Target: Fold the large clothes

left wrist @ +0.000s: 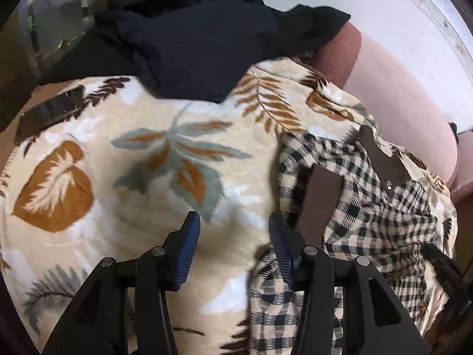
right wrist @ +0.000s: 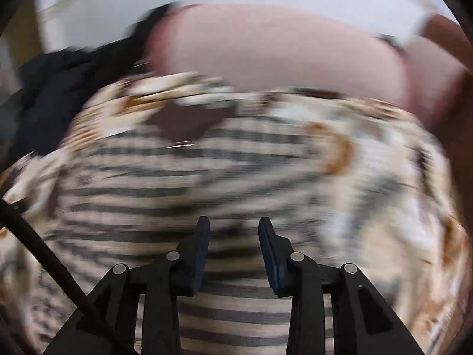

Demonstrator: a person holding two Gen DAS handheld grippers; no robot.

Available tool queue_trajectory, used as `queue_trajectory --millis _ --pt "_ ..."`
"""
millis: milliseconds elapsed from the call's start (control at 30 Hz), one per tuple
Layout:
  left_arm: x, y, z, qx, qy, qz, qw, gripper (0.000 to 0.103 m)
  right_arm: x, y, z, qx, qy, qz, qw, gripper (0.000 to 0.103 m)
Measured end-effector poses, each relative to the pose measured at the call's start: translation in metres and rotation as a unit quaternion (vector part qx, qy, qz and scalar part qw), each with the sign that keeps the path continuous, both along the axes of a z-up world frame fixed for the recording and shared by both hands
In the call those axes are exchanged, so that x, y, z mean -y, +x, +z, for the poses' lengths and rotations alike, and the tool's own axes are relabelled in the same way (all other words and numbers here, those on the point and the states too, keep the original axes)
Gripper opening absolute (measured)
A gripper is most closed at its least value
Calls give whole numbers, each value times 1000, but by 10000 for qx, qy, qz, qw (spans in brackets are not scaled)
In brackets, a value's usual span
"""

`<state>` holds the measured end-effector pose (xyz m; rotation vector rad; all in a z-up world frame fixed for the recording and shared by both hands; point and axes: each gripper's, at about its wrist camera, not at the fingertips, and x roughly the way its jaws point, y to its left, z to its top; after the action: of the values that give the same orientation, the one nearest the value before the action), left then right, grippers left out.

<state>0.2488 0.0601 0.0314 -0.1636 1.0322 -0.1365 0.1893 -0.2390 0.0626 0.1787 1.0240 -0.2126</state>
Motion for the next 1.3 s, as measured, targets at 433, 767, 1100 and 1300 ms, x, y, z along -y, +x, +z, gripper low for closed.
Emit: queue_trajectory --millis 433,767,1100,1300 --pt "-25 5 10 92 -252 157 9995 47 -140 140 -63 -889 -303 1056 9900 18" --pt "-17 -28 9 191 -122 -525 9984 48 -16 -37 -3 -457 206 -191 9986 55" --pt "-26 -103 -43 -874 -674 -867 9901 60 107 -262 -32 -538 780 -2177 9714 55" --pt "-25 -170 -47 -544 -268 -1030 9928 61 104 -297 -52 -200 1108 -2286 9670 56"
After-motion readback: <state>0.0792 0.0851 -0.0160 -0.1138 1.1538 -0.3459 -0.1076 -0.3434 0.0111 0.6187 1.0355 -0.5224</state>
